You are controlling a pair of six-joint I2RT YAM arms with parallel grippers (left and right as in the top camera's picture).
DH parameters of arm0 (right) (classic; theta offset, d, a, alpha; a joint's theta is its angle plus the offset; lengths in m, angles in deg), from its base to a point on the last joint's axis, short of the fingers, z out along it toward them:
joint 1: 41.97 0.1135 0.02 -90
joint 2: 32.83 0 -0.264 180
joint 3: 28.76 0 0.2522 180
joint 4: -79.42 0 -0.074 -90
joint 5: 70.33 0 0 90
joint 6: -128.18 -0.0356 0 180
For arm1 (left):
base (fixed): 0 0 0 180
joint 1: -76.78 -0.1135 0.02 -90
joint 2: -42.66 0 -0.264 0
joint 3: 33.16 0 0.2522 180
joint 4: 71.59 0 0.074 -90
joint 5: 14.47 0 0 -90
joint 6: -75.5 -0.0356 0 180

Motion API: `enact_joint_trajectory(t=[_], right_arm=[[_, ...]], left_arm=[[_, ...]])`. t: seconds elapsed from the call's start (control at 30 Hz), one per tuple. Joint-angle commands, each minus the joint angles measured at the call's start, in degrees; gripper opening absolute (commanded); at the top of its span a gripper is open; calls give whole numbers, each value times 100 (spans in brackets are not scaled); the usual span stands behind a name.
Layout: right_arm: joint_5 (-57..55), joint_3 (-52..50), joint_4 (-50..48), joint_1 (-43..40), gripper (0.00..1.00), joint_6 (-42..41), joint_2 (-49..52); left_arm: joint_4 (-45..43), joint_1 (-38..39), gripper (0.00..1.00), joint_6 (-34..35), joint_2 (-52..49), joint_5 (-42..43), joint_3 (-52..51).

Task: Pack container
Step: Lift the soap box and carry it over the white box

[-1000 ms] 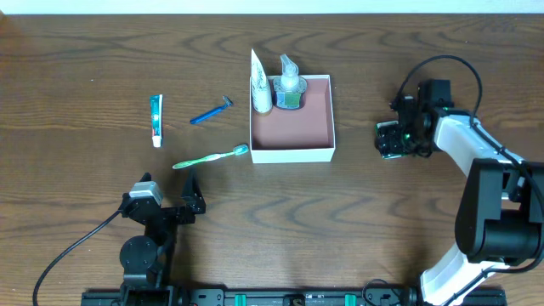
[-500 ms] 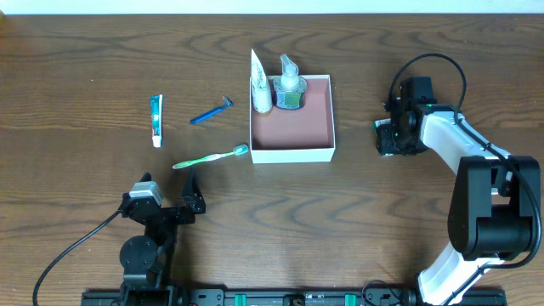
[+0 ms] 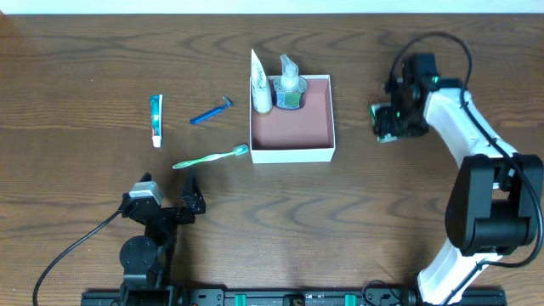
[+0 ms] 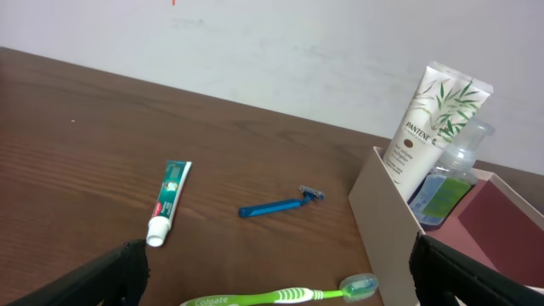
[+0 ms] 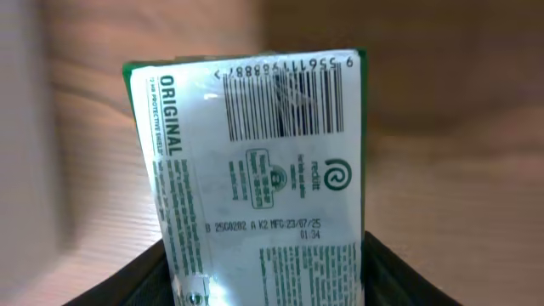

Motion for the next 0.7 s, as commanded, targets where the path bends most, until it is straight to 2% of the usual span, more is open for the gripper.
enact_joint_trajectory(t=[0.0, 0.2, 0.47, 0.67], right_arm=[[313, 667, 306, 354, 37, -122, -149], [313, 1399, 442, 981, 37, -1051, -223], [308, 1403, -114, 1690, 36, -2186, -208], [-236, 1390, -236, 2022, 36, -2739, -184]], left_arm=[[219, -28, 98, -11, 35, 55, -83], [219, -28, 98, -13, 35, 55, -83], [219, -28, 98, -11, 35, 55, -83], [219, -28, 98, -11, 35, 55, -83]])
